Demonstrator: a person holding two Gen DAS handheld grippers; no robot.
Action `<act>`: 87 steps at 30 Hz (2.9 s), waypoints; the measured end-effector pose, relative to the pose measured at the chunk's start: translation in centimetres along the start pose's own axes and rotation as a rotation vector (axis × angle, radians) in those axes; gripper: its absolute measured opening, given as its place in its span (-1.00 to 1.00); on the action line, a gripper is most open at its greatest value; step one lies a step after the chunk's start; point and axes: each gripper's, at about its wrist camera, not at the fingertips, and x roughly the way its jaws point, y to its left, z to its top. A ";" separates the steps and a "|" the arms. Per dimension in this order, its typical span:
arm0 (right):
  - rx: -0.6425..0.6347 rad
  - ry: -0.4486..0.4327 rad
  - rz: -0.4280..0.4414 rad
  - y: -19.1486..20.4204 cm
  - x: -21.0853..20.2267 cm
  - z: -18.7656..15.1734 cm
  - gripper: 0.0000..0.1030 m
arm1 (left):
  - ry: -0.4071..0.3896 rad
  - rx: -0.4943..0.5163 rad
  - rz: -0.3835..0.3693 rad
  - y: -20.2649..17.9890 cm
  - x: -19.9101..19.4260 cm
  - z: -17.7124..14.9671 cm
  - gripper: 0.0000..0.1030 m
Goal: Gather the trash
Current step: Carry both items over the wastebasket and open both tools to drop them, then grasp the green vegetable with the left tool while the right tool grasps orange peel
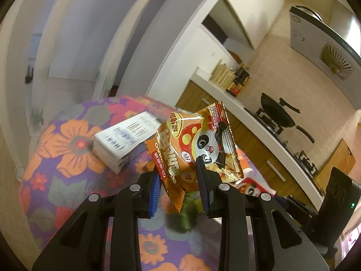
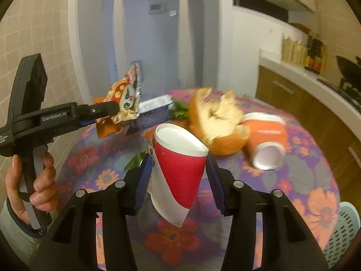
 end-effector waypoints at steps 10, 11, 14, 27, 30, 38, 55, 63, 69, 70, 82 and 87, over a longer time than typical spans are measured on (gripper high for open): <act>0.100 -0.110 -0.146 -6.2 -7.3 -0.4 -0.12 | 0.041 0.152 -0.068 -8.3 1.3 0.7 -0.47; 0.121 -0.118 -0.169 -7.3 -8.3 -0.8 -0.12 | 0.048 0.167 -0.075 -8.9 1.6 0.7 -0.47; 0.162 -0.132 -0.225 -9.7 -10.3 -1.6 -0.12 | 0.083 0.237 -0.107 -12.5 2.9 0.1 -0.47; 0.435 -0.117 -0.505 -22.7 -19.2 -9.9 -0.12 | 0.314 0.544 -0.248 -27.9 10.5 -5.9 -0.47; 0.515 -0.091 -0.555 -25.3 -20.2 -12.3 -0.12 | 0.375 0.603 -0.261 -30.8 12.7 -7.5 -0.47; 0.708 0.020 -0.601 -30.5 -19.3 -17.9 -0.11 | 0.500 0.727 -0.264 -35.4 16.7 -11.7 -0.46; 0.839 0.122 -0.588 -33.0 -18.1 -21.1 -0.01 | 0.580 0.840 -0.274 -39.6 20.8 -15.4 -0.18; 0.830 0.114 -0.595 -32.5 -18.7 -20.6 0.03 | 0.584 0.827 -0.266 -38.1 20.3 -15.5 -0.08; 0.768 0.076 -0.577 -30.7 -19.0 -18.0 0.03 | 0.526 0.752 -0.278 -35.8 18.2 -13.0 0.08; 0.751 0.069 -0.573 -30.2 -18.9 -17.4 0.03 | 0.510 0.739 -0.276 -35.3 17.7 -12.4 0.10; 0.549 0.011 -0.440 -23.2 -15.7 -9.8 0.03 | 0.299 0.614 -0.192 -28.2 10.0 -5.8 0.37; 0.464 0.006 -0.362 -19.9 -13.3 -6.9 0.03 | 0.214 0.555 -0.101 -23.0 6.6 -3.0 0.40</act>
